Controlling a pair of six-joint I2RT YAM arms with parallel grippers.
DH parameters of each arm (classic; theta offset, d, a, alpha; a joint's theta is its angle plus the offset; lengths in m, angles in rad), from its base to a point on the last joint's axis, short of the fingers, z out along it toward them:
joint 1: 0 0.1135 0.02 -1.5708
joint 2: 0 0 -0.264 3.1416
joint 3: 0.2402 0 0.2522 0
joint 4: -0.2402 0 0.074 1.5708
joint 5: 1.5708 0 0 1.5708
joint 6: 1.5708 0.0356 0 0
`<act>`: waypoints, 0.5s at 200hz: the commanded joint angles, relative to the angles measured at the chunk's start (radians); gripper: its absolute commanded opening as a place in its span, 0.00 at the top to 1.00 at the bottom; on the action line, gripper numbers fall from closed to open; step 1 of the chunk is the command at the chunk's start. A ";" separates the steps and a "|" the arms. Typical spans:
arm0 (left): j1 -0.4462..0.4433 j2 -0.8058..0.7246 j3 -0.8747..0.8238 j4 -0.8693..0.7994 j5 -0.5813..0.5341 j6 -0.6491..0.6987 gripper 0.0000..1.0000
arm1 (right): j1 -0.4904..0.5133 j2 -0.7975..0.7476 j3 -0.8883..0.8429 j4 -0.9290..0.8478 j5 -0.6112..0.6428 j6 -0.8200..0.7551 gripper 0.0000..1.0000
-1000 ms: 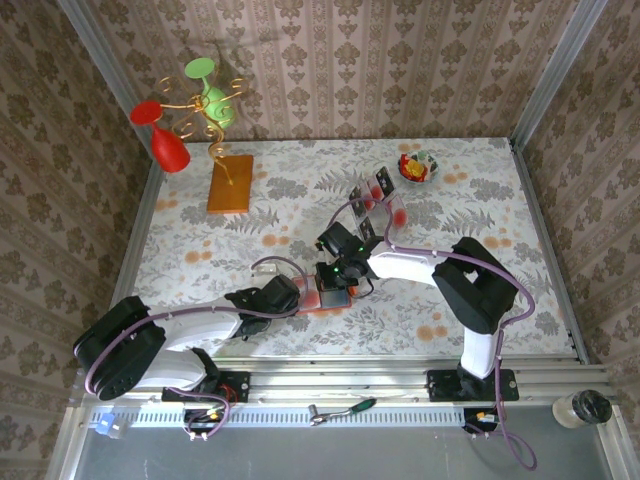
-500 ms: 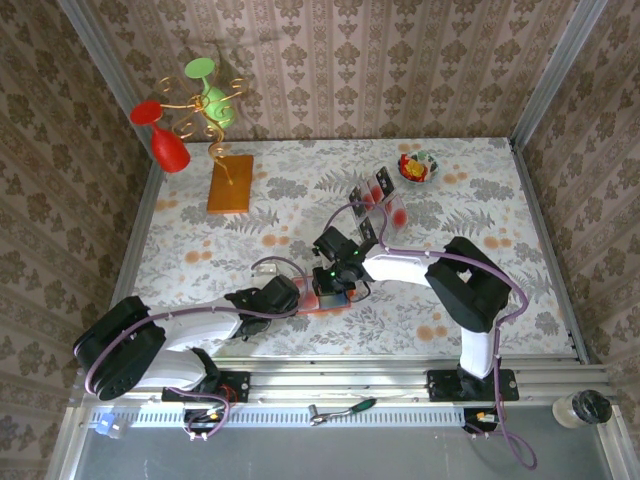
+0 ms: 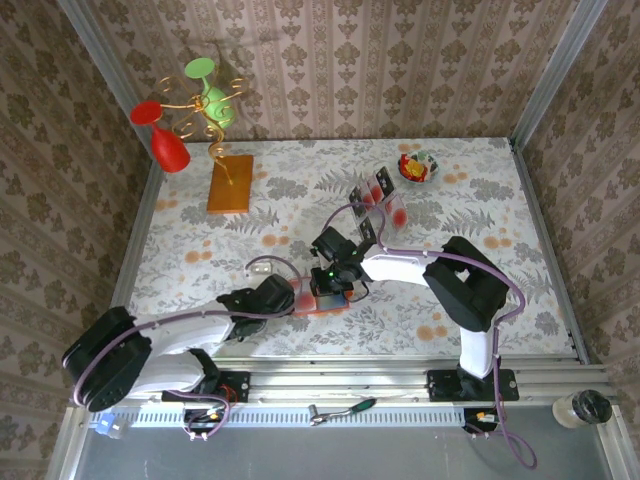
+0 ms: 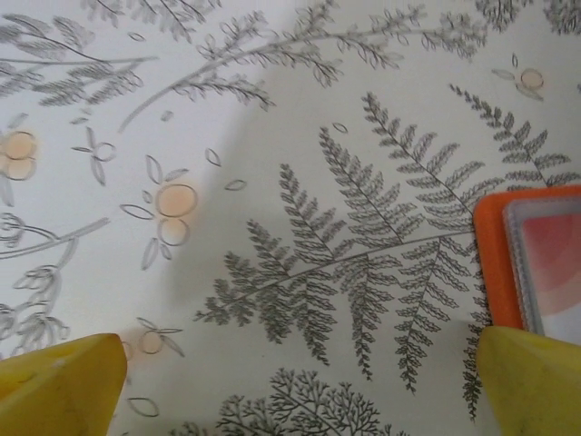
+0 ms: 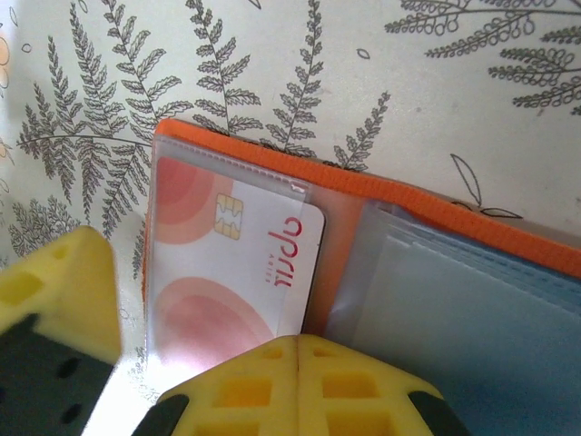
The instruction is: Put the credit cards into the card holder
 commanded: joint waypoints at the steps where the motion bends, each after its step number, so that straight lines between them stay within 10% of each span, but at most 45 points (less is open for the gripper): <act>1: 0.034 -0.067 -0.025 -0.064 -0.009 -0.024 0.00 | 0.008 -0.014 0.025 -0.022 -0.005 0.005 0.97; 100: 0.061 -0.050 -0.031 -0.046 0.028 -0.003 0.00 | 0.009 -0.051 0.030 -0.061 0.032 -0.031 0.97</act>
